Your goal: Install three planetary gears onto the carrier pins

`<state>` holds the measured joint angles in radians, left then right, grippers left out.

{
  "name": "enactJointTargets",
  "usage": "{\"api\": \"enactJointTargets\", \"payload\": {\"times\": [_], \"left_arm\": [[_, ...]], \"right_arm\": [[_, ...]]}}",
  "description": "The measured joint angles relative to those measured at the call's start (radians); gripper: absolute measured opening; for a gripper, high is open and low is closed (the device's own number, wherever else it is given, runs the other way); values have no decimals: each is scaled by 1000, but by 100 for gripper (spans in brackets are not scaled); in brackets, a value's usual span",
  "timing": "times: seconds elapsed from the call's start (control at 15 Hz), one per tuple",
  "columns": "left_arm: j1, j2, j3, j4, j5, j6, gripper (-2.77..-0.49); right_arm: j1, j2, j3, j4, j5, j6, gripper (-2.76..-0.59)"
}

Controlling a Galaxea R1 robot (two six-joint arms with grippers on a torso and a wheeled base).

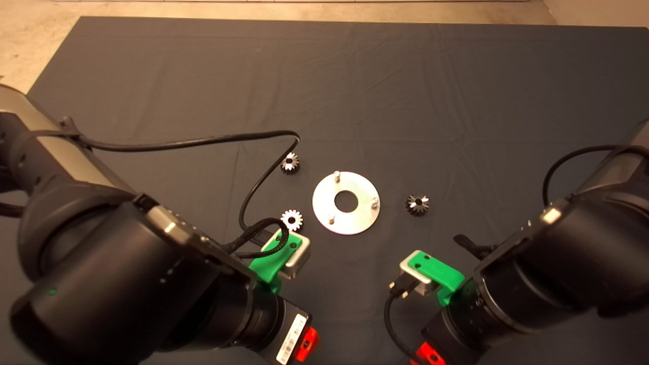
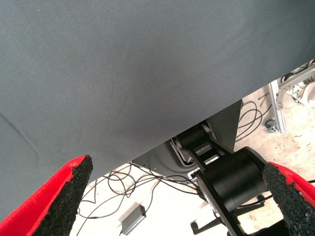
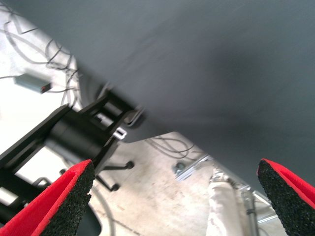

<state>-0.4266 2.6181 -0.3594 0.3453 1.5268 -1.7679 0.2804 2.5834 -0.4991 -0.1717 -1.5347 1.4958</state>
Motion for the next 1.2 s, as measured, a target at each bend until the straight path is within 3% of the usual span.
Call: {"api": "enactJointTargets", "payload": {"times": [0.2, 0.33, 0.6, 0.93, 1.2], "left_arm": [[0, 0, 0, 0, 0, 0, -75], [0, 0, 0, 0, 0, 0, -75], [0, 0, 0, 0, 0, 1, -75], [0, 0, 0, 0, 0, 4, -75], [0, 0, 0, 0, 0, 7, -75]], "right_arm": [[0, -26, -85, -54, 1, -150, -89], [0, -38, -146, -91, 1, -218, -89], [0, -41, -268, -132, 1, -360, -89], [-1, -46, -395, -185, 2, -496, -89], [-1, -46, -476, -221, 2, -574, -89]]}}
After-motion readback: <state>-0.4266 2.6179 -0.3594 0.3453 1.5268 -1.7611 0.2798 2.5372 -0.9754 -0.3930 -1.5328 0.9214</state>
